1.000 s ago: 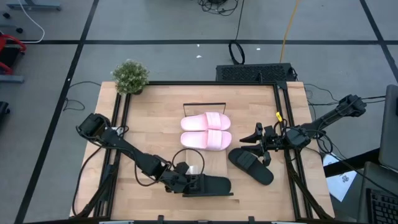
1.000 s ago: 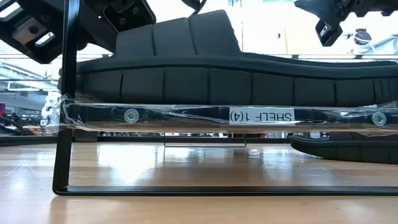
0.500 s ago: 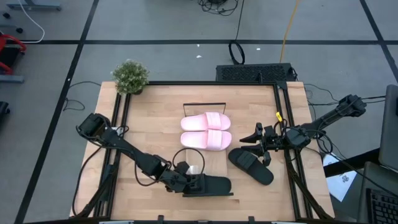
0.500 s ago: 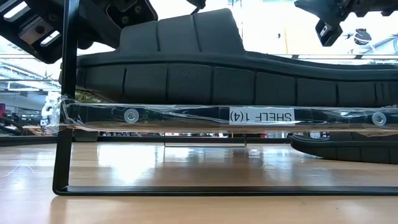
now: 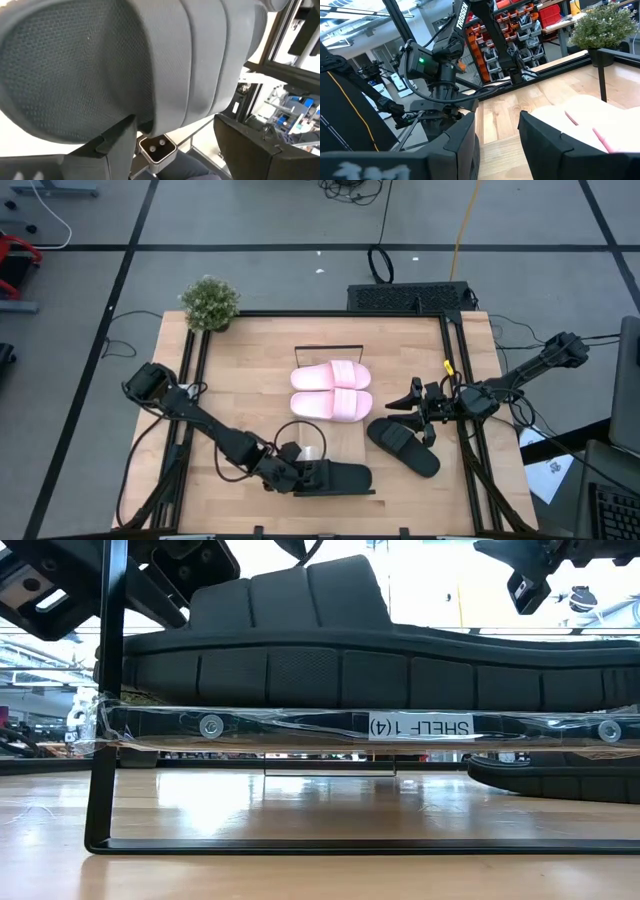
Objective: Pick and place slides into the shelf
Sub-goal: Put the black slide on the shelf
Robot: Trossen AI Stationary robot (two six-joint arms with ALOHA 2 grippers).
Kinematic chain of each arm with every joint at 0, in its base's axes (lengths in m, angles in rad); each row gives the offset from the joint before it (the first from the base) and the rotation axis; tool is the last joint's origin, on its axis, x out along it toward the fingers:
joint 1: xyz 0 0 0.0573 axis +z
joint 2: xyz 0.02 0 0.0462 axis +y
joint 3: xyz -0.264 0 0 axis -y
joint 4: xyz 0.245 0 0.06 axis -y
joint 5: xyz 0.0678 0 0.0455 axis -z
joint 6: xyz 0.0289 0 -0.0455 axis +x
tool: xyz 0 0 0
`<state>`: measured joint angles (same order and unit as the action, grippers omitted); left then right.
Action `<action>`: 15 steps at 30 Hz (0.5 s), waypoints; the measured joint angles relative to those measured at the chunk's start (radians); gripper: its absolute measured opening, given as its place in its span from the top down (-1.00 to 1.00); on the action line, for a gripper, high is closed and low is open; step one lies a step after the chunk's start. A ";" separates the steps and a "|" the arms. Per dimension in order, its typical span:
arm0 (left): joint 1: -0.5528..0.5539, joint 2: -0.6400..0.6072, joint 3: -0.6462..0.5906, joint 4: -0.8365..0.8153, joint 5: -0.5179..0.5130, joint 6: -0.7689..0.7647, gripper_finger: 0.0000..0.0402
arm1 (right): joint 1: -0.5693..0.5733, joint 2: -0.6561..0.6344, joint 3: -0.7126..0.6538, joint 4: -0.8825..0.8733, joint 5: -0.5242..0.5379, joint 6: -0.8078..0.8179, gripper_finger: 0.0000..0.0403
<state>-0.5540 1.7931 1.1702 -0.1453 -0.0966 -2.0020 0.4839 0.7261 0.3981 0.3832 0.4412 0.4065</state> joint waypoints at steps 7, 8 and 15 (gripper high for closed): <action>-0.010 -0.008 0.000 -0.032 -0.012 -0.026 -0.29 | 0.000 0.000 0.000 -0.003 0.000 0.000 0.30; -0.011 -0.014 0.000 -0.045 -0.010 -0.026 -0.29 | 0.000 0.000 0.000 -0.006 0.000 0.000 0.30; -0.026 -0.116 0.002 -0.249 -0.030 -0.054 -0.26 | 0.000 0.000 0.000 -0.021 -0.002 0.000 0.30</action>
<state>-0.5796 1.6773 1.1721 -0.3944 -0.1264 -2.0559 0.4843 0.7261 0.3985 0.3618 0.4396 0.4065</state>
